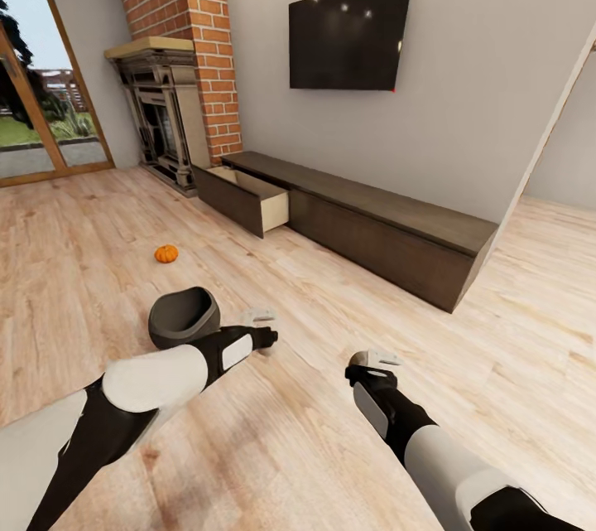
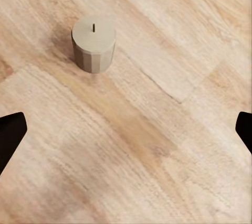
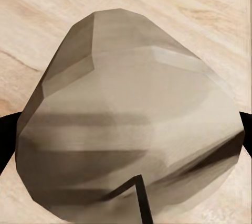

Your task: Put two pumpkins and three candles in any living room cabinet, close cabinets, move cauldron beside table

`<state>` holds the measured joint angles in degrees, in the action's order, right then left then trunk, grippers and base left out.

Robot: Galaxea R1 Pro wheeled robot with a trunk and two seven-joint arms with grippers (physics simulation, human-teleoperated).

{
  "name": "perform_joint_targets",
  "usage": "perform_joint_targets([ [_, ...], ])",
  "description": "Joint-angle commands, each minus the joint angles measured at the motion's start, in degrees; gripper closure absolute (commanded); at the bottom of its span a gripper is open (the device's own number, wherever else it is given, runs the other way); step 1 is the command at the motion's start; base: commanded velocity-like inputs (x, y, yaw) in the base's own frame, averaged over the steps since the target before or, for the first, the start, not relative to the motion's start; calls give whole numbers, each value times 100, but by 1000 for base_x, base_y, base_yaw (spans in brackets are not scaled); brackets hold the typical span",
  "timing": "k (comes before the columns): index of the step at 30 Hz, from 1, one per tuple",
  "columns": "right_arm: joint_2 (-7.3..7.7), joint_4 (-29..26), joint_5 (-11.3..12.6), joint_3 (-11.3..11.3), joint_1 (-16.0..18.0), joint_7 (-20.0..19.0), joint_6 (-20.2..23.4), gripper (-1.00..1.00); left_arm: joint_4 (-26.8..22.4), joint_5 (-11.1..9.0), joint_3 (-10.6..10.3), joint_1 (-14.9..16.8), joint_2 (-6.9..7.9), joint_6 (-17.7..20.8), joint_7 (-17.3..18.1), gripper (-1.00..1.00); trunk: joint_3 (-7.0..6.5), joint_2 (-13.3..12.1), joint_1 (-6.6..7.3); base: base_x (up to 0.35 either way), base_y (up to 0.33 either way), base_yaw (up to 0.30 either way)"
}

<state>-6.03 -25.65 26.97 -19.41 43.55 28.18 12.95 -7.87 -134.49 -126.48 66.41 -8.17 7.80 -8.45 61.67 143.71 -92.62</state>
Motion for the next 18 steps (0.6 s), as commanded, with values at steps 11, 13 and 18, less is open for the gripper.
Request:
perform_joint_targets([
  [11, -5, -19, 21, -70, 4, 106, -66, 100, -363, -33, -23, 3, -71, -179, -673, -100, 5, 2, -1, 312, -39, 0],
  [13, -28, -19, -152, -70, 4, 64, -176, 100, -380, -46, -19, 3, -61, -324, -845, -100, 5, 2, -1, 333, -1, 0],
  [18, -64, -19, -210, -64, 4, 63, -338, 100, -425, -51, -18, 3, -84, -387, -1188, -100, 5, 2, -1, 334, 0, 0],
])
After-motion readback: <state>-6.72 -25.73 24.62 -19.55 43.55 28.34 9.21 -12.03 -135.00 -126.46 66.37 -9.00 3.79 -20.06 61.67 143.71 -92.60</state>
